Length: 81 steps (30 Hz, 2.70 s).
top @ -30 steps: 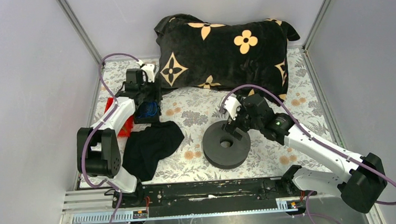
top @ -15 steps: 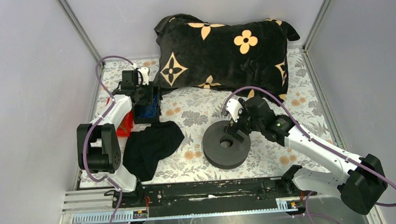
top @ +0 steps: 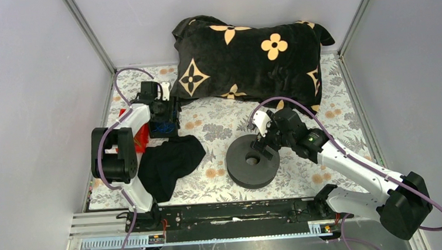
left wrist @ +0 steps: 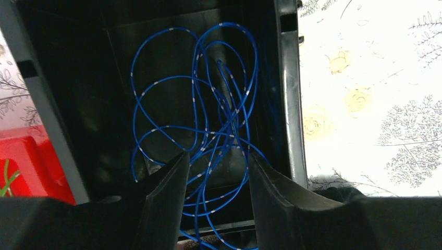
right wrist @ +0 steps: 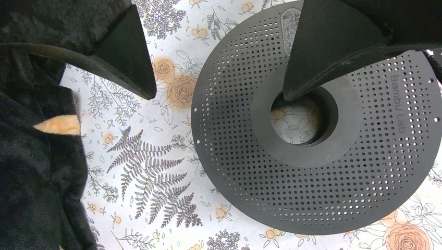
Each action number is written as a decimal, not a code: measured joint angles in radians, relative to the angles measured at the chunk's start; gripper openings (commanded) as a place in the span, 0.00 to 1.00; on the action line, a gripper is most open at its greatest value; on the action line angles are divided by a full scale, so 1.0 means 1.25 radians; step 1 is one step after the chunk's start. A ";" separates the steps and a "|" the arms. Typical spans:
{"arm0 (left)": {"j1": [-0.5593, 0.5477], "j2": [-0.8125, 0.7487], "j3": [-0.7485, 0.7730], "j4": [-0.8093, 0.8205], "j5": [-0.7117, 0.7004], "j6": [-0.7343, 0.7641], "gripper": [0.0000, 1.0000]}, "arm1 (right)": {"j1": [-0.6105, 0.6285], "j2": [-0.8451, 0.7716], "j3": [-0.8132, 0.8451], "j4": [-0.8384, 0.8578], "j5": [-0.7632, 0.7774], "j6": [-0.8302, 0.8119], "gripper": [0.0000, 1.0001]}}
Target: Wrap the cables
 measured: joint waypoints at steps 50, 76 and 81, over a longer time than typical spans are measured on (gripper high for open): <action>-0.283 -0.272 0.085 0.128 0.534 -0.226 0.00 | -0.040 0.161 0.491 -0.141 -0.110 0.103 0.95; -0.305 -0.269 0.038 0.211 0.664 -0.241 0.00 | -0.045 0.255 0.494 -0.123 -0.097 0.030 0.00; -0.305 -0.269 0.038 0.184 0.659 -0.208 0.00 | -0.058 0.226 0.475 -0.128 -0.081 0.023 0.00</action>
